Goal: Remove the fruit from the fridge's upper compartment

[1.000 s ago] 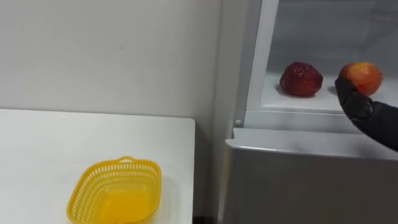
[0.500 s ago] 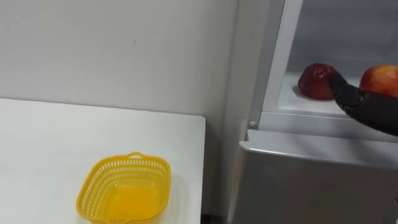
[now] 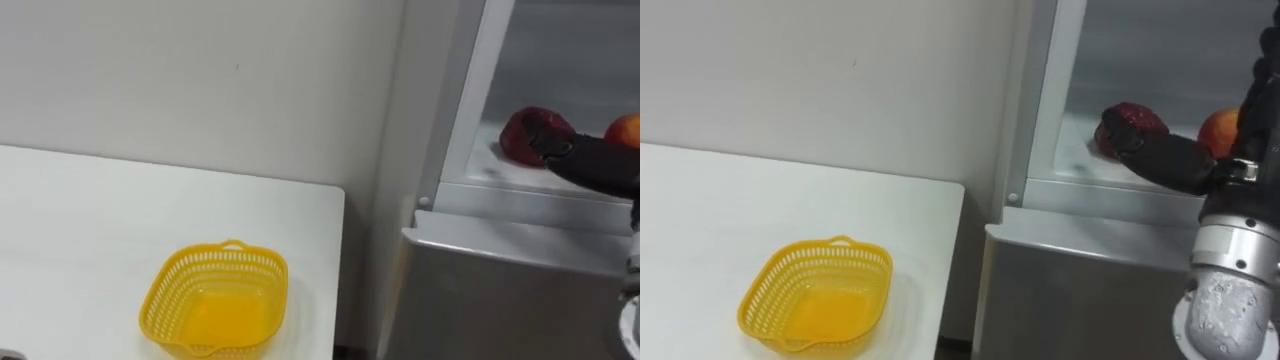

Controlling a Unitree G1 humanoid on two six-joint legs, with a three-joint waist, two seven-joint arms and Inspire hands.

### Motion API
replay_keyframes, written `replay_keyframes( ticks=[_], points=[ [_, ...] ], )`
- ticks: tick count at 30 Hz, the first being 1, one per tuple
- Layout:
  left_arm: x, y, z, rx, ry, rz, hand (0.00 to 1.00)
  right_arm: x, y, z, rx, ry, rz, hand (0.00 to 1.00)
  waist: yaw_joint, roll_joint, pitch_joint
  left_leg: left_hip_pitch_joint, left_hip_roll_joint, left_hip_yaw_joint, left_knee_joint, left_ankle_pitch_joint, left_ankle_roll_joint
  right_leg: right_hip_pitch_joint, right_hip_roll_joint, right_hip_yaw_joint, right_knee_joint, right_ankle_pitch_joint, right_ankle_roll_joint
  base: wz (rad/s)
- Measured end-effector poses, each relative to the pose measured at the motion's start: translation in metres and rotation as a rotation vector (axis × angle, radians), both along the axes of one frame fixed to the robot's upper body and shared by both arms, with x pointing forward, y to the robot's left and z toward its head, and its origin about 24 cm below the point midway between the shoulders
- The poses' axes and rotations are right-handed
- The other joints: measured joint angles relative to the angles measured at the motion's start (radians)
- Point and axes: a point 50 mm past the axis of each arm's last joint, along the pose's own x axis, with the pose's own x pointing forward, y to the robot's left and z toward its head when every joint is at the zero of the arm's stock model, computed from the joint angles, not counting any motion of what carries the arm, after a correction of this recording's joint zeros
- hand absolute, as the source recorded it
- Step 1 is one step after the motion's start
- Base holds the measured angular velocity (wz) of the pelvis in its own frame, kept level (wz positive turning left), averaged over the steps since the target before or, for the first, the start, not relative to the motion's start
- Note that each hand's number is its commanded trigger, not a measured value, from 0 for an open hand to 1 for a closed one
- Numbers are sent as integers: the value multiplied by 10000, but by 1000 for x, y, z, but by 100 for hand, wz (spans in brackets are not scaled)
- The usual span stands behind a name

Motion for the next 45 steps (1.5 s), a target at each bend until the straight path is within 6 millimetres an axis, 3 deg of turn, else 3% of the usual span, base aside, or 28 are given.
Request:
replay_keyframes(
  ticks=[15,26,32,45],
  points=[
    [-4,7,2,88,168,246,0,23,-4,4,-546,1031,310,0,94,-3,-58,-183,-8,-398,163,0,0,-42,-11,-214,10,0,0,3],
    [-3,7,3,26,227,251,0,26,-10,6,-1599,1791,414,0,210,-82,-139,-166,-28,-496,243,0,0,50,-27,-227,25,2,-3,1],
    [-5,8,3,51,283,238,0,33,-24,-8,-1772,2920,320,0,248,-154,-76,-92,-27,-487,291,1,-1,143,-30,-248,32,25,-42,0],
    [-1,17,5,157,426,207,0,48,-23,-13,-1778,3778,1035,0,232,-264,-56,-182,-30,-516,345,3,-6,112,-37,-276,38,33,-54,0]
  ],
)
